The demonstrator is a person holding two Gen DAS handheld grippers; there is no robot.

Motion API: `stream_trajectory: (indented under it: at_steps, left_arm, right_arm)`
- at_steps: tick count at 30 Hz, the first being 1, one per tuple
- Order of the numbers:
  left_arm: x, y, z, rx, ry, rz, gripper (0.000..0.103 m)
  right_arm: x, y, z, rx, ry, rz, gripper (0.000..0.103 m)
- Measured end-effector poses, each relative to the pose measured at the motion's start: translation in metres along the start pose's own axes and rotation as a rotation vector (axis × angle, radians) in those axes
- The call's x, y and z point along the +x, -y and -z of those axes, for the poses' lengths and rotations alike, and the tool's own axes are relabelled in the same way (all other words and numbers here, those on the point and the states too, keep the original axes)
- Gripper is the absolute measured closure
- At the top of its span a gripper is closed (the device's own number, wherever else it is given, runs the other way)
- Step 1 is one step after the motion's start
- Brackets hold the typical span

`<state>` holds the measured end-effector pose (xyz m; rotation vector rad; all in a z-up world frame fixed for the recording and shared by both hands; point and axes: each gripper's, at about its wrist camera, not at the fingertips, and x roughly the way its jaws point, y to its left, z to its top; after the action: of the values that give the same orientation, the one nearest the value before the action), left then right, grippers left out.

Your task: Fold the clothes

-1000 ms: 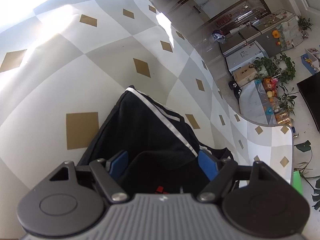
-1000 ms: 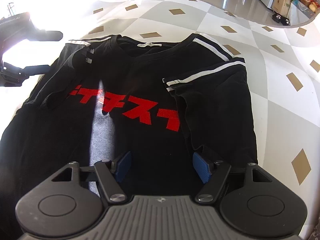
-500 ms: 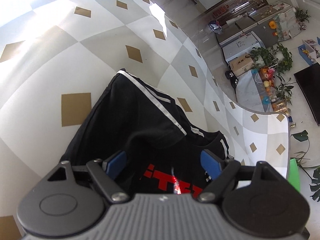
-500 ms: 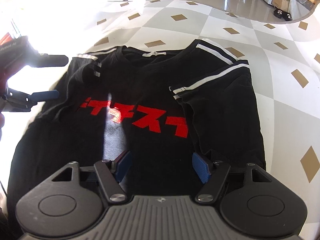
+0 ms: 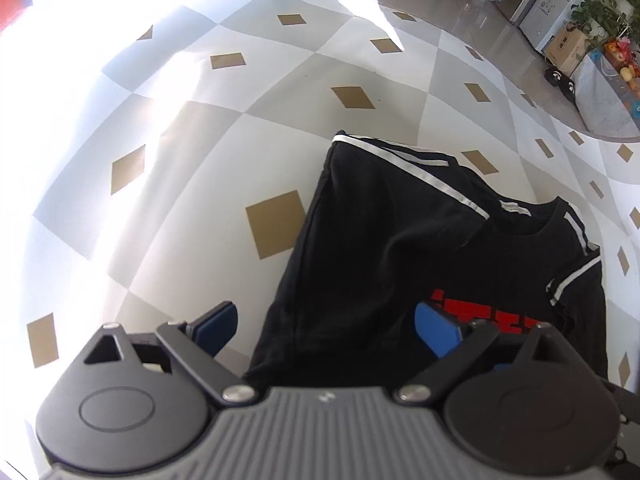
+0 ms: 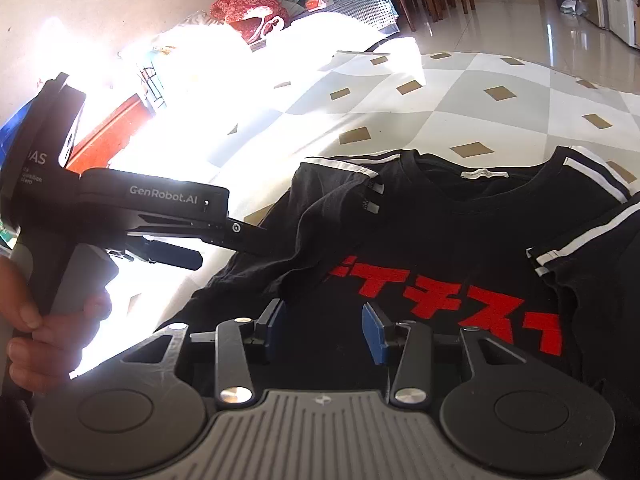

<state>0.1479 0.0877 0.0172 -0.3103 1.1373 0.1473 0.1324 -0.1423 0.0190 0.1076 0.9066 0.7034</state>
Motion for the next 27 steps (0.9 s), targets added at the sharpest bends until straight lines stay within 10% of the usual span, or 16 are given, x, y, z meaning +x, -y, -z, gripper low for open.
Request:
stream_trajectory:
  at_steps: [22, 27]
  left_arm:
    - [0.019, -0.020, -0.016, -0.122, -0.025, -0.102, 0.003]
    - [0.022, -0.019, -0.017, -0.138, -0.034, -0.100, 0.003]
  right_arm:
    - [0.061, -0.010, -0.007, 0.109, -0.003, -0.059, 0.066]
    - [0.063, -0.012, -0.006, 0.076, 0.007, -0.026, 0.085]
